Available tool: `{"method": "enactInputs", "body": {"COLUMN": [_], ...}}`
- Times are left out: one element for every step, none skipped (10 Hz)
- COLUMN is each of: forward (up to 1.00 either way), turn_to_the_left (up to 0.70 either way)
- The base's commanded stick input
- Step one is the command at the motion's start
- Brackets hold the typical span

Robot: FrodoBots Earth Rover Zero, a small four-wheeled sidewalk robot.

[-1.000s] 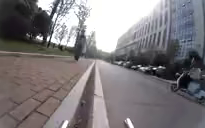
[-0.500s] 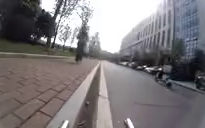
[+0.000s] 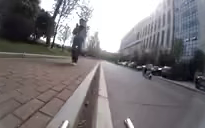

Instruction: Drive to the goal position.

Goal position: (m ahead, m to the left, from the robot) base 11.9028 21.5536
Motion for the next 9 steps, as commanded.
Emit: {"method": "enactInputs", "body": {"forward": [0.0,0.0,0.0,0.0,0.0,0.0,0.0,0.0,0.0], "turn_to_the_left": [-0.7,-0.7,-0.7,-0.42,-0.2,0.0,0.0,0.0,0.0]}}
